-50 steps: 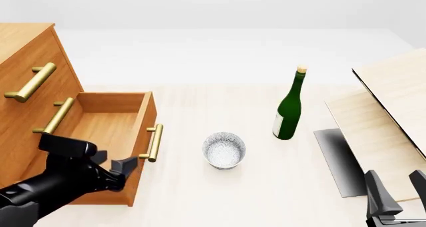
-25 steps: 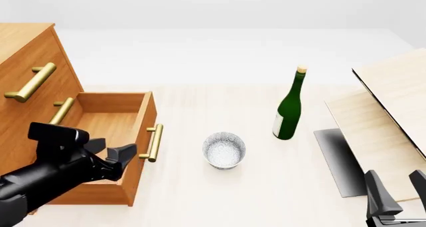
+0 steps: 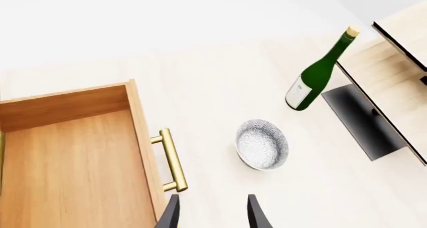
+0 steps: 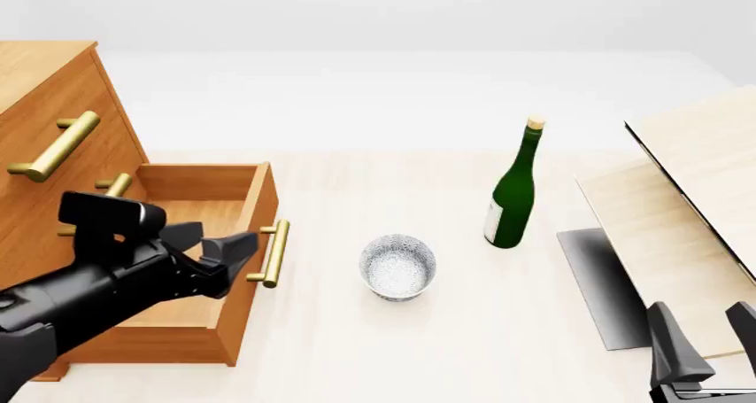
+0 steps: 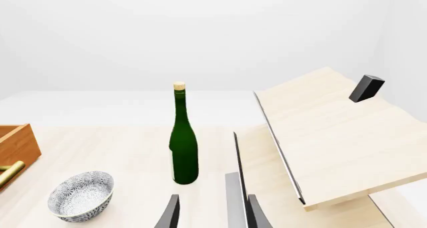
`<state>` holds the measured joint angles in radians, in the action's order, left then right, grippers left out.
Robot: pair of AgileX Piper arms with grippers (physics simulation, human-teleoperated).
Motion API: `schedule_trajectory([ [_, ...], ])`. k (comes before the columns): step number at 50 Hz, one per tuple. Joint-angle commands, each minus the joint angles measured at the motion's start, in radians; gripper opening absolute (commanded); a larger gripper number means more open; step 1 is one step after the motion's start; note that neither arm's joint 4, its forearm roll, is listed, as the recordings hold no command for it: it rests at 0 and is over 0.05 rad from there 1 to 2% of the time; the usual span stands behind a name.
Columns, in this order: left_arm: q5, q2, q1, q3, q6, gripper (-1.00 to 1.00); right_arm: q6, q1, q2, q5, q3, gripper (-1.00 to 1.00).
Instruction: Put the bowl in the bottom drawer of the cabinet and close it.
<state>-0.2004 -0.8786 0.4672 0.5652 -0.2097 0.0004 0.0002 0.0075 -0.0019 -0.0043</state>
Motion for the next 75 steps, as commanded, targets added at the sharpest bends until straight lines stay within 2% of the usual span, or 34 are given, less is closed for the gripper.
schedule_trajectory([
  [1,0.022,-0.041,0.025,0.040,-0.015,1.00,0.000,0.000,0.000,0.000,0.000,1.00],
  [57,0.139,-0.276,0.106,0.179,-0.096,1.00,0.000,0.000,0.000,0.000,0.000,1.00],
  [75,0.177,-0.388,0.097,0.227,-0.122,1.00,0.000,0.000,0.000,0.000,0.000,1.00],
])
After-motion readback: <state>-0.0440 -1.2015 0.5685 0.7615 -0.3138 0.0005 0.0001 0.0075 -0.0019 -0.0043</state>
